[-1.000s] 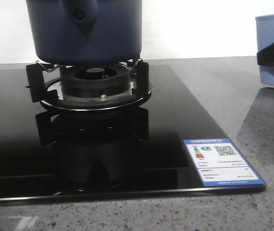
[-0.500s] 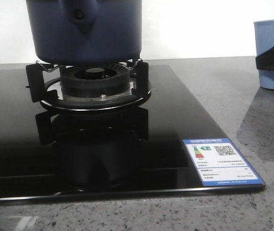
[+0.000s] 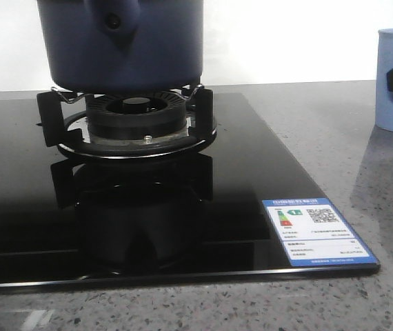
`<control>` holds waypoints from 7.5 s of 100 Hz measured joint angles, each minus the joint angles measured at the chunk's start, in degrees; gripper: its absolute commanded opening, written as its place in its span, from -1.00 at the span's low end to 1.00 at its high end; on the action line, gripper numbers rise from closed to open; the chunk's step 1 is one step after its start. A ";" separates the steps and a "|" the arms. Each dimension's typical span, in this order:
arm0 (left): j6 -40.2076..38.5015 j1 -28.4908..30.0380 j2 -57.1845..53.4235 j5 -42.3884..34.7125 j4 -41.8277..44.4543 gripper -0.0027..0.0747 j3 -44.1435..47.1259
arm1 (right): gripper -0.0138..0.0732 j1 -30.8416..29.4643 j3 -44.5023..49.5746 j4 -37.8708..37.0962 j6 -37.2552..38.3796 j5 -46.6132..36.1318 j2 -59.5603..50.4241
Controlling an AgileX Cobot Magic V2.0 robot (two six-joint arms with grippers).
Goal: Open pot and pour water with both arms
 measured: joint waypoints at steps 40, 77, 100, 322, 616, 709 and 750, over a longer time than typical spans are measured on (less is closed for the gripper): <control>0.03 -3.89 1.69 1.41 0.00 -0.03 0.00 | 0.77 0.00 11.43 0.00 7.31 2.67 -19.45; 1.49 -11.60 10.00 -0.13 1.31 -0.03 0.00 | 0.77 0.00 13.49 -1.31 7.52 5.30 -32.72; 2.41 -11.62 12.71 -1.05 2.90 -0.03 0.00 | 0.77 0.00 13.49 -1.54 7.55 5.78 -34.02; 4.50 -12.46 14.90 -0.34 2.07 0.51 -0.50 | 0.77 0.00 13.49 -1.54 7.66 5.86 -34.02; -6.32 4.44 -57.44 -38.81 3.17 -0.98 57.31 | -0.84 0.78 22.67 3.38 5.00 5.27 -45.77; -67.26 4.29 -75.11 -44.18 69.60 -0.98 75.81 | -0.84 0.78 22.67 3.38 4.86 5.17 -45.77; -67.39 4.20 -75.11 -43.96 69.60 -0.98 75.81 | -0.84 0.78 22.67 3.38 4.86 5.17 -45.77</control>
